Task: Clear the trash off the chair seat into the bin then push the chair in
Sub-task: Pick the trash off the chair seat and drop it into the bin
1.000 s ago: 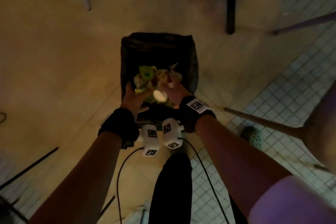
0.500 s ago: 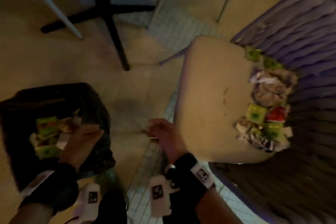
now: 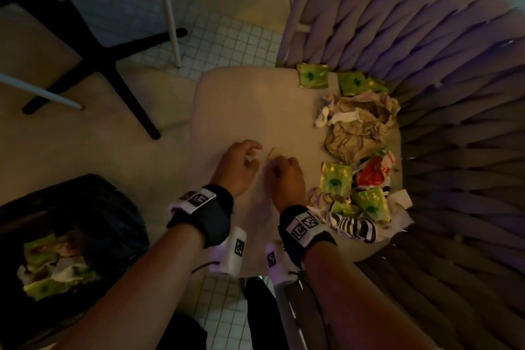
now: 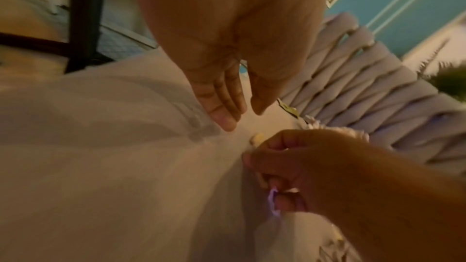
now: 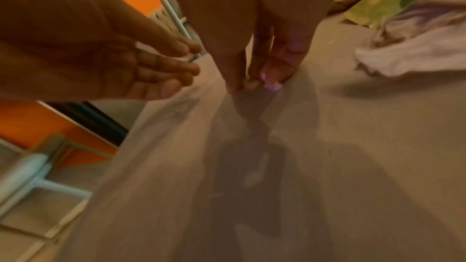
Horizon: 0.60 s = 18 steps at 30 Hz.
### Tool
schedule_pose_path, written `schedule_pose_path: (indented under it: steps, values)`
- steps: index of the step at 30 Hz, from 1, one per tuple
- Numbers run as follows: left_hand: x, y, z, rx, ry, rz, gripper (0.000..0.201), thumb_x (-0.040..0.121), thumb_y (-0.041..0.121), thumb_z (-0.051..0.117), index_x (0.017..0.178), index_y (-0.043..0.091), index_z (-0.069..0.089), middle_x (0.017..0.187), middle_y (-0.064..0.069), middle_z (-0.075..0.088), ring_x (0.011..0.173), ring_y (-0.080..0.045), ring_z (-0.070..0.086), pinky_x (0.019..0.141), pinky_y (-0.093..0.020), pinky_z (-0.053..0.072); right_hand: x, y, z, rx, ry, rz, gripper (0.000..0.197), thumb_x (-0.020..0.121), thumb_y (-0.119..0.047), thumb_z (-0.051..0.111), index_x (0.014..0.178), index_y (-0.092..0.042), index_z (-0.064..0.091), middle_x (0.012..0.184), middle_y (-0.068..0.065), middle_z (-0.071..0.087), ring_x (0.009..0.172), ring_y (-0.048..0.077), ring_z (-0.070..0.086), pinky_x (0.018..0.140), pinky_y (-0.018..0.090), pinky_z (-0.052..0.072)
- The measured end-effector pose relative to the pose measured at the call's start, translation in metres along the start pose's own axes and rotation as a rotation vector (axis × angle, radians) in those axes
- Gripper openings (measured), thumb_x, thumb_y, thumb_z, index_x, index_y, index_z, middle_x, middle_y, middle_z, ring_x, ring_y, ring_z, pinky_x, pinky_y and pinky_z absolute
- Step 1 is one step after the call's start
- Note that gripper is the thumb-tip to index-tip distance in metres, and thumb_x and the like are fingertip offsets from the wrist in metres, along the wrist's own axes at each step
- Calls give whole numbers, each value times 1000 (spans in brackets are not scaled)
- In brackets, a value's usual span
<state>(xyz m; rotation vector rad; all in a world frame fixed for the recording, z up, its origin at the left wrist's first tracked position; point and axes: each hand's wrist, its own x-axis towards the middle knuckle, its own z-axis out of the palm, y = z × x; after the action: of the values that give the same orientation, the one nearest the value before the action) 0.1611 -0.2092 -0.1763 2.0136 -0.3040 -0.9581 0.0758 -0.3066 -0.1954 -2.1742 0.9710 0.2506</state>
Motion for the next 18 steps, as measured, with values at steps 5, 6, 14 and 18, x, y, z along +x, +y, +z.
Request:
schedule_pose_path:
  steps: [5,6,14,18]
  values:
    - [25,7,25,302,-39,93,37,87,9,60,124,11,57,120,-20,47,100,-33,56,96,-37,46,9,31,-45,207,21,153,7,85,-21,57,79,-17,58,87,16,70,80,35,67,71,45,55]
    - [26,7,28,376,-47,103,36,87,12,61,123,11,57,120,-19,46,104,-35,54,97,-41,45,7,38,-57,239,29,192,7,85,-23,57,79,-19,57,84,14,70,75,34,66,67,45,55]
    - [26,10,43,516,-49,183,10,88,4,48,89,0,57,101,-24,52,90,-39,54,78,-53,47,-31,61,-72,-125,-294,143,60,66,-16,76,122,-20,52,117,11,38,101,31,50,68,39,54]
    - [9,12,50,415,-130,193,20,90,8,44,106,10,56,100,-17,56,89,-36,58,78,-48,51,-34,67,-51,-288,-228,76,37,80,-10,60,116,-12,53,121,18,43,113,39,44,97,45,41]
